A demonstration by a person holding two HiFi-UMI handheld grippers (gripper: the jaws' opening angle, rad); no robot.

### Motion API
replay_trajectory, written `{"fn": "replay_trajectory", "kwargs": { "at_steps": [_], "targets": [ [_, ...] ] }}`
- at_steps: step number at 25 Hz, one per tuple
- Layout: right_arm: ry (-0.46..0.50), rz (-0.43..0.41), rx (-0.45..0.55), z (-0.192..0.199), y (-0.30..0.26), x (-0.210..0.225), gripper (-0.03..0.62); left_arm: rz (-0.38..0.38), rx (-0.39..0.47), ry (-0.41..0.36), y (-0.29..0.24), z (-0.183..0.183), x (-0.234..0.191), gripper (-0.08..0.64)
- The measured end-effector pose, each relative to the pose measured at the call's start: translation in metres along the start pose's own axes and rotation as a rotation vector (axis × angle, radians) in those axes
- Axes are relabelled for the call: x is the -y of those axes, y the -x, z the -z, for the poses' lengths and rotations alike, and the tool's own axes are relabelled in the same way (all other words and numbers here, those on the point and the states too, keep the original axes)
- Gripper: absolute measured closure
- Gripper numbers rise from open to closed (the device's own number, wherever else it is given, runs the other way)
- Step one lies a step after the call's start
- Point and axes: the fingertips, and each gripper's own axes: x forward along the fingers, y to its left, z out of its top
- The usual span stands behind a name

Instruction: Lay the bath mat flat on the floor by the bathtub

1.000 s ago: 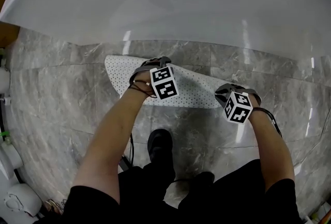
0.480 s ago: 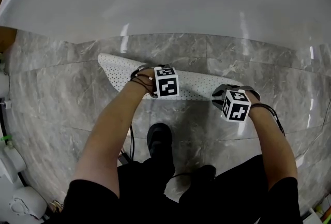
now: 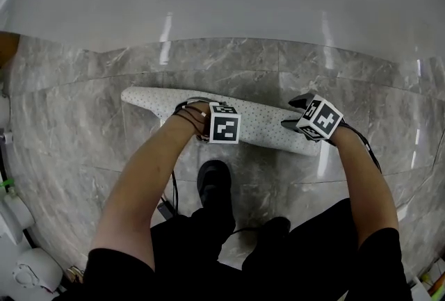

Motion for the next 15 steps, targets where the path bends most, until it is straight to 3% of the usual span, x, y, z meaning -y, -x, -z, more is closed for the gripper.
{"fn": "replay_trajectory", "kwargs": {
  "at_steps": [3,5,7,10,12,15],
  "targets": [
    [0.007,-0.048,-0.100,0.020,-0.030,-0.016,0.318,0.040,0.001,-0.021,-0.010,-0.001,0.024,0.353],
    [0.036,-0.075,-0.124,0.022,-0.038,-0.024,0.310,0.021,0.006,-0.038,-0.015,-0.002,0.029,0.508],
    [0.097,-0.074,-0.135,0.020,-0.042,-0.024,0.308,0.028,0.005,-0.045,-0.018,-0.002,0.034,0.474],
    [0.183,-0.079,-0.148,0.015,-0.037,-0.027,0.382,0.008,0.050,-0.027,-0.011,-0.008,0.026,0.471],
    [0.229,-0.072,-0.137,0.009,-0.030,-0.027,0.437,-0.049,0.131,0.034,0.004,-0.016,0.007,0.460],
    [0.278,-0.015,-0.109,-0.001,-0.022,-0.018,0.471,-0.169,0.219,0.129,0.027,-0.021,-0.029,0.389]
  ]
}}
